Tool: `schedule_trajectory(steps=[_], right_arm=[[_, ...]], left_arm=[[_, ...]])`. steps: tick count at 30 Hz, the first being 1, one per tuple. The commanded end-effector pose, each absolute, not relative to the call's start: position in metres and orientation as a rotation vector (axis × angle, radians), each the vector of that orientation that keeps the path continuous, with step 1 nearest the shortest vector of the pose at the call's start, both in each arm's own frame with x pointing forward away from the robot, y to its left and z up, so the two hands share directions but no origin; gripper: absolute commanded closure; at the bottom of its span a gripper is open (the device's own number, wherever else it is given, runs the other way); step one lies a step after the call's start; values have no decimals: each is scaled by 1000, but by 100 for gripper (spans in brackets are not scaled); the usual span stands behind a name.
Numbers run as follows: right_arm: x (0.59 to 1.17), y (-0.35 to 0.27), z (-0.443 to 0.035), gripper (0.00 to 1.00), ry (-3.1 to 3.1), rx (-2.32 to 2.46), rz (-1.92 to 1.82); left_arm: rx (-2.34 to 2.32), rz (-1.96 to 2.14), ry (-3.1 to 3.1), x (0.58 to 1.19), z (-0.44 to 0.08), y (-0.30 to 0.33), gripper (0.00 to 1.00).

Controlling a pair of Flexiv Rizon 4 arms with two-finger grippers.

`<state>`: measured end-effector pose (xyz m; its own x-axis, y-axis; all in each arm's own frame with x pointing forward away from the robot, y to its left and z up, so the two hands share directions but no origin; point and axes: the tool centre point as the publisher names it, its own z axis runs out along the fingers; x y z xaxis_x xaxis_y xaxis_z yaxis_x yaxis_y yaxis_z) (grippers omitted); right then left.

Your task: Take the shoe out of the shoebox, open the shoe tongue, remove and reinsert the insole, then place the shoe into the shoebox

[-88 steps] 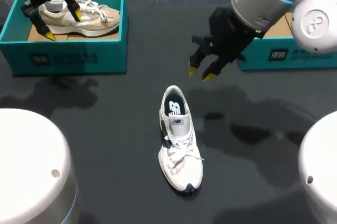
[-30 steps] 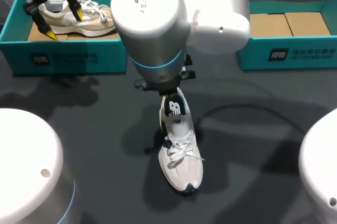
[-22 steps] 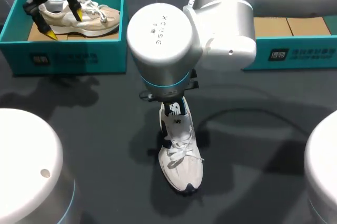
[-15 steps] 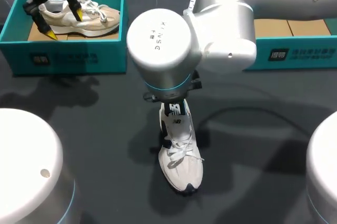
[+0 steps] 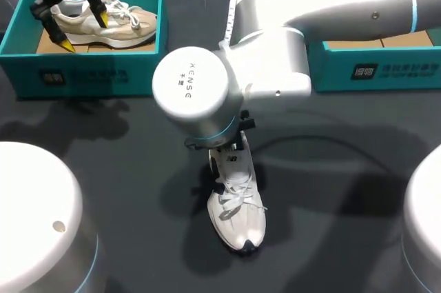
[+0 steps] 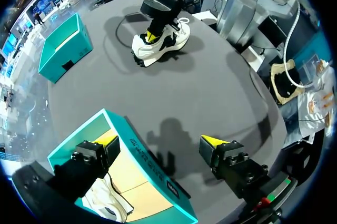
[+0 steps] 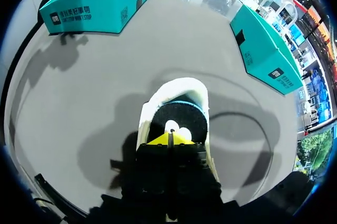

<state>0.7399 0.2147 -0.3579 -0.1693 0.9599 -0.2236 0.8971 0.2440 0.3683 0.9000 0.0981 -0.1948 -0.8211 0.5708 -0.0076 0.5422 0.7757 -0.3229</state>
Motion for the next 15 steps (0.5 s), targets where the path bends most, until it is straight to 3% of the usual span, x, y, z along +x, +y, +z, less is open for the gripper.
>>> schedule_trajectory(steps=[1,15], right_arm=[[737,229,-386,100,1993,1743,256],[723,223,-360,100,1873,1719,19]], left_arm=[[-904,475,-2874,900,-195,98,0],[-904,475,-2874,900,-195,98,0]])
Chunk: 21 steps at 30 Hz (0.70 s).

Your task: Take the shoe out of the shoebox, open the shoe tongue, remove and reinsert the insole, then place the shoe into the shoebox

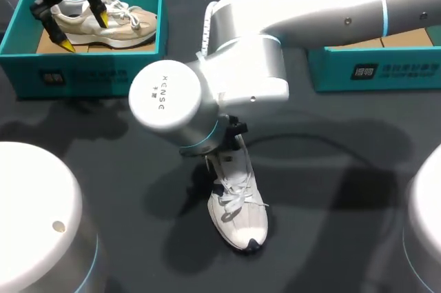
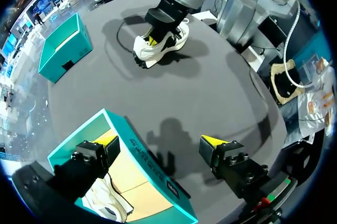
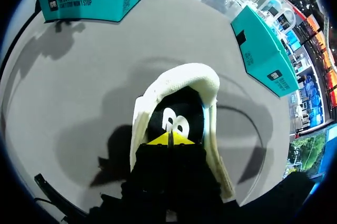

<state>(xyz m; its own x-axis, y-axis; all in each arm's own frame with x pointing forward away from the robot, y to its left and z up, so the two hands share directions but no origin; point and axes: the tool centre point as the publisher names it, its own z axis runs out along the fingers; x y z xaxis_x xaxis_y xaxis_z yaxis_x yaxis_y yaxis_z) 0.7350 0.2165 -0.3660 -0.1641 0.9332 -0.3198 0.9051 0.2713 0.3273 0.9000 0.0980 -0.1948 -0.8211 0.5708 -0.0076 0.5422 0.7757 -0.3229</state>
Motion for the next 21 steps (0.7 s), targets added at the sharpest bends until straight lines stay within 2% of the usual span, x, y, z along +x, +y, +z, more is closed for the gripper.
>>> schedule_trajectory(steps=[1,9,21], right_arm=[[723,220,-360,100,1858,1727,-11],[727,209,-369,100,1838,1706,-58],[738,202,-406,100,1930,1801,-21]], left_arm=[[-904,475,-2874,900,-195,98,0],[-904,475,-2874,900,-195,98,0],[-904,475,-2874,900,-195,98,0]])
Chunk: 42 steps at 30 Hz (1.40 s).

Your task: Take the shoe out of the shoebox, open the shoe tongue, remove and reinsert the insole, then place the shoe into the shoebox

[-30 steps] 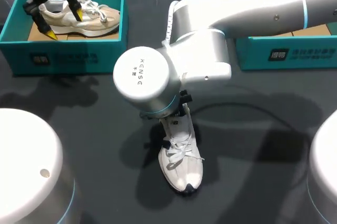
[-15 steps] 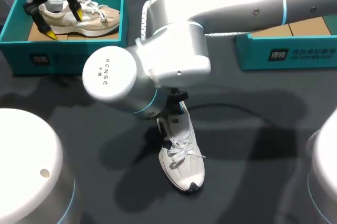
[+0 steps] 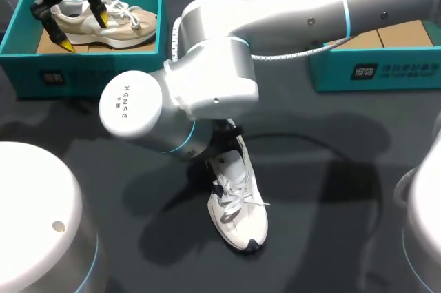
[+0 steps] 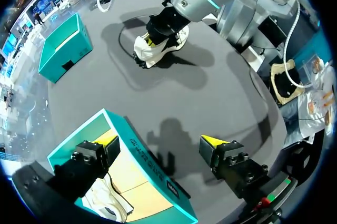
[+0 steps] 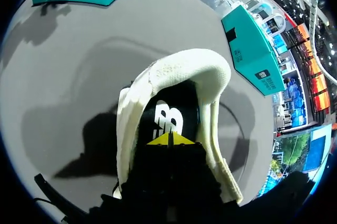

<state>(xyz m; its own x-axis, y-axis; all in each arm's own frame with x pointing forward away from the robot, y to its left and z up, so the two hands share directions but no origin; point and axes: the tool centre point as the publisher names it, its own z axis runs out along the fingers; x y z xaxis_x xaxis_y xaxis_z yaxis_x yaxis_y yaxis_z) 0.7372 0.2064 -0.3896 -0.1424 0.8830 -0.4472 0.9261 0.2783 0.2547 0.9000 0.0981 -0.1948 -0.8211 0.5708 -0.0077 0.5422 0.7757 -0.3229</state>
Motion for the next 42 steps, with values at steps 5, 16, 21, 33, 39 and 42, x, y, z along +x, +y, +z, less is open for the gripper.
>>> schedule_trajectory(steps=[5,16,21,33,39,42], right_arm=[[738,203,-405,100,1955,1826,-2],[733,197,-368,100,1866,1820,-52],[734,194,-381,100,1864,1818,-102],[739,180,-421,100,1954,1897,-118],[739,192,-410,100,2061,1906,0],[738,195,-396,100,2098,1912,76]], left_arm=[[-904,475,-2874,900,-195,98,0],[-904,475,-2874,900,-195,98,0],[-904,475,-2874,900,-195,98,0],[-904,475,-2874,900,-195,98,0],[-904,475,-2874,900,-195,98,0],[-904,475,-2874,900,-195,98,0]])
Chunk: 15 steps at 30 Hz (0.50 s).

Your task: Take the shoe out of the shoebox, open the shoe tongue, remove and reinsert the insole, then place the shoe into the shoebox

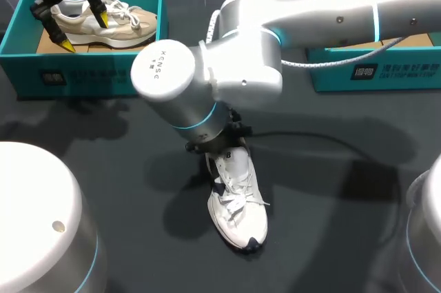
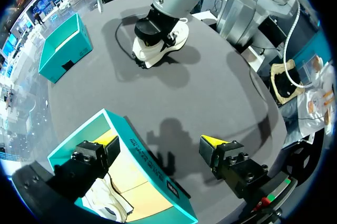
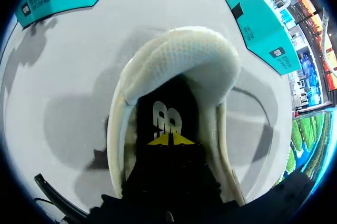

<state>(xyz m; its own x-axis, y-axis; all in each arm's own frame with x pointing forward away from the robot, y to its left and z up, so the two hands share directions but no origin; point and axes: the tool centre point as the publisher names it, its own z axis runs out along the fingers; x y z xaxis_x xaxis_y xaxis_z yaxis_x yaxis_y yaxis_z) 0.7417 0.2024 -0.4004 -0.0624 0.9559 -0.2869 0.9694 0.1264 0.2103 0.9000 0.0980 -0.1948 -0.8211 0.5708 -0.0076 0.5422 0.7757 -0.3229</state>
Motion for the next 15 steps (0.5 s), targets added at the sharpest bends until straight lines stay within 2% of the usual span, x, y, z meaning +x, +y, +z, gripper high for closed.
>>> schedule_trajectory(steps=[1,8,15], right_arm=[[738,195,-392,100,2115,1921,94],[740,199,-371,100,2128,1922,158],[748,199,-380,100,2116,1964,159]], left_arm=[[-904,475,-2874,900,-195,98,0],[-904,475,-2874,900,-195,98,0],[-904,475,-2874,900,-195,98,0]])
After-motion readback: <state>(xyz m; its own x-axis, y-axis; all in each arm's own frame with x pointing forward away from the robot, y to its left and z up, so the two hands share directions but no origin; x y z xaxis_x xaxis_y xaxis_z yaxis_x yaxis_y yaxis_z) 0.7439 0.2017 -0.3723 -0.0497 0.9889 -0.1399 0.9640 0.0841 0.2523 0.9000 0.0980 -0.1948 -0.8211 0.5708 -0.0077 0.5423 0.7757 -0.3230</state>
